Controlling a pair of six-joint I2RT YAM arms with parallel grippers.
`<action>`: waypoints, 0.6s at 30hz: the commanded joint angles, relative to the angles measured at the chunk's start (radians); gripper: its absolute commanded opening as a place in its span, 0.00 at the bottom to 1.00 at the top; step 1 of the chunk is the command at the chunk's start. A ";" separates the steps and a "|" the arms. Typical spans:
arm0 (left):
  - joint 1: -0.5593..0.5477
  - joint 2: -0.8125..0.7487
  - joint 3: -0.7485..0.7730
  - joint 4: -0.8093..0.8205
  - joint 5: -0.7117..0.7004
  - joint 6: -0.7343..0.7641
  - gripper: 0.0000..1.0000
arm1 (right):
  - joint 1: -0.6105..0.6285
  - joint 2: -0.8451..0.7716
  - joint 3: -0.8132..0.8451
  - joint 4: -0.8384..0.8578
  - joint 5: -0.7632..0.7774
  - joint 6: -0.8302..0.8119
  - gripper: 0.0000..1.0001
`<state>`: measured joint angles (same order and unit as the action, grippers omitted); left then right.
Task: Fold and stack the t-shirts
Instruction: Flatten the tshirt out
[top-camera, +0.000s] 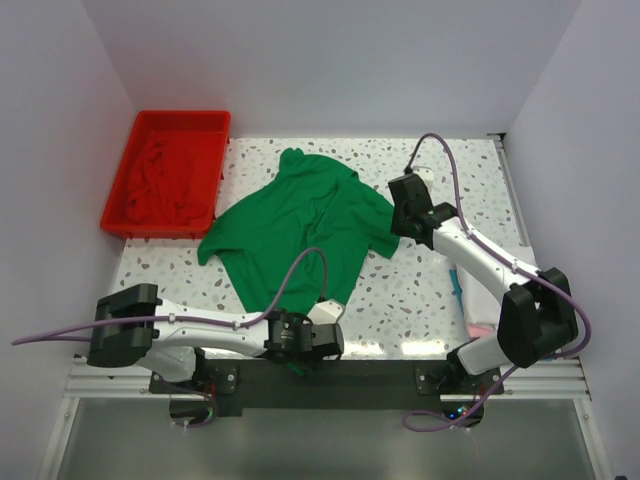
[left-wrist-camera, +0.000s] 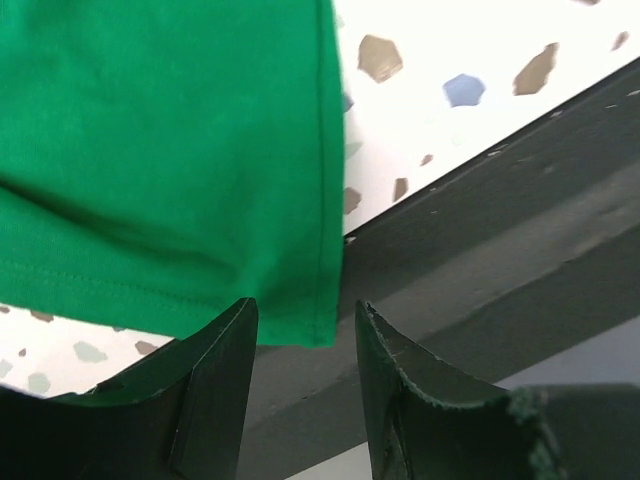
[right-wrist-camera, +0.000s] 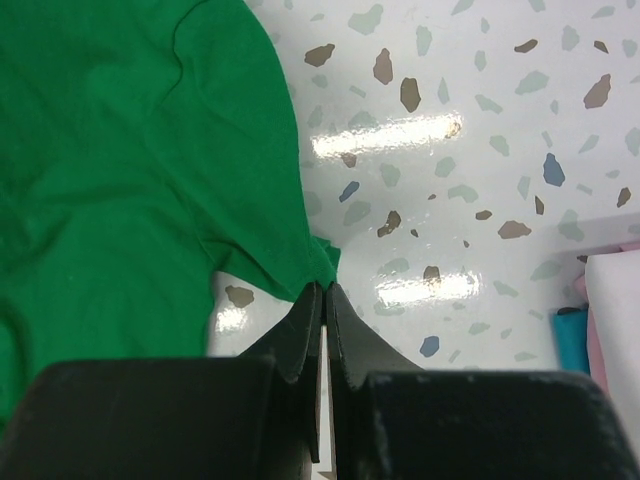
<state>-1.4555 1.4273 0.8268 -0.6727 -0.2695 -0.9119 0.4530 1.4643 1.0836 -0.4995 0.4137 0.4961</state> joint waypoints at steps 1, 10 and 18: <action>-0.020 0.015 0.029 -0.059 -0.054 -0.045 0.49 | -0.008 -0.044 -0.008 0.036 -0.018 -0.001 0.00; -0.060 0.027 0.012 -0.022 -0.031 -0.050 0.49 | -0.022 -0.048 -0.013 0.036 -0.026 -0.001 0.00; -0.069 0.061 -0.021 -0.001 -0.034 -0.064 0.47 | -0.028 -0.042 -0.021 0.044 -0.041 0.002 0.00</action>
<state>-1.5185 1.4742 0.8223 -0.6956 -0.2844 -0.9512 0.4305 1.4498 1.0710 -0.4980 0.3809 0.4961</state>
